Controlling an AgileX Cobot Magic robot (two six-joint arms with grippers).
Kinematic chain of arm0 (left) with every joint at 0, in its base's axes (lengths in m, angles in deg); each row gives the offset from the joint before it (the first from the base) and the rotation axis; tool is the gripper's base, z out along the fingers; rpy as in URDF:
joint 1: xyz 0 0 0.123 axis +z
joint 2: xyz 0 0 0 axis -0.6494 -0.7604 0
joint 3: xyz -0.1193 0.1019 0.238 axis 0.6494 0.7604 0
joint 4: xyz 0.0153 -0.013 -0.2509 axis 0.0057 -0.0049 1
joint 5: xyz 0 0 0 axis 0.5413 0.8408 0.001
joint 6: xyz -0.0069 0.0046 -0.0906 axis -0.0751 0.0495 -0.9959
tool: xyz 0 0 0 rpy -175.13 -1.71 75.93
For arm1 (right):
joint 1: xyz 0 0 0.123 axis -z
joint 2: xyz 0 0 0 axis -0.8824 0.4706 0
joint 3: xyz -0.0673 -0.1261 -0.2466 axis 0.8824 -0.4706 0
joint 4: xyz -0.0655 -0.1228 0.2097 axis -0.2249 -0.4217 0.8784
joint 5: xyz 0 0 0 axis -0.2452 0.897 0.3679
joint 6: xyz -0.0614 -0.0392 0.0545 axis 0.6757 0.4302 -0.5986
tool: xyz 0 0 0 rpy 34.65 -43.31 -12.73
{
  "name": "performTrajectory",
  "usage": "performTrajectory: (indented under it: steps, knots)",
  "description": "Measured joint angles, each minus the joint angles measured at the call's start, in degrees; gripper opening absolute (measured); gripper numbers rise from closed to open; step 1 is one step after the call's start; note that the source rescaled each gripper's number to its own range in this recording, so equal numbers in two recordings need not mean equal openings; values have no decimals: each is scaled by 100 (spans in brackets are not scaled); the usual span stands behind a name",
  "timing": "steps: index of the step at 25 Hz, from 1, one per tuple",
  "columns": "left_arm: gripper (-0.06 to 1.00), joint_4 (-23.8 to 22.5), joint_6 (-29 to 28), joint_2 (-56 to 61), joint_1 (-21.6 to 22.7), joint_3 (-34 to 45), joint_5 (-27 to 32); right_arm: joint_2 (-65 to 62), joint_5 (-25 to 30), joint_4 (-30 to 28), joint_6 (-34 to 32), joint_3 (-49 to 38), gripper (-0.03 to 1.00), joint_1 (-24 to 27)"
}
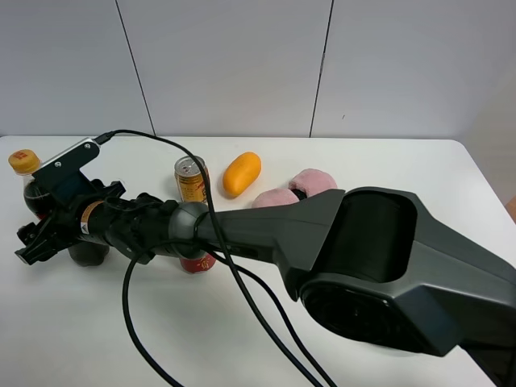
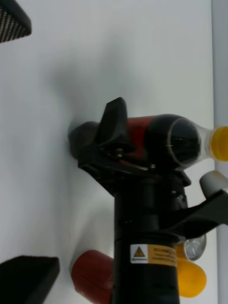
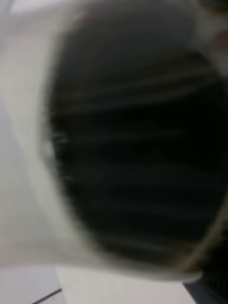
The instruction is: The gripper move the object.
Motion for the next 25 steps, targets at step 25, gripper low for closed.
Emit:
performTrajectory:
  steps: [25]
  knots:
    - [100,6,0,0,0,0,0,-783,1780,-132,-108,0,78,-18]
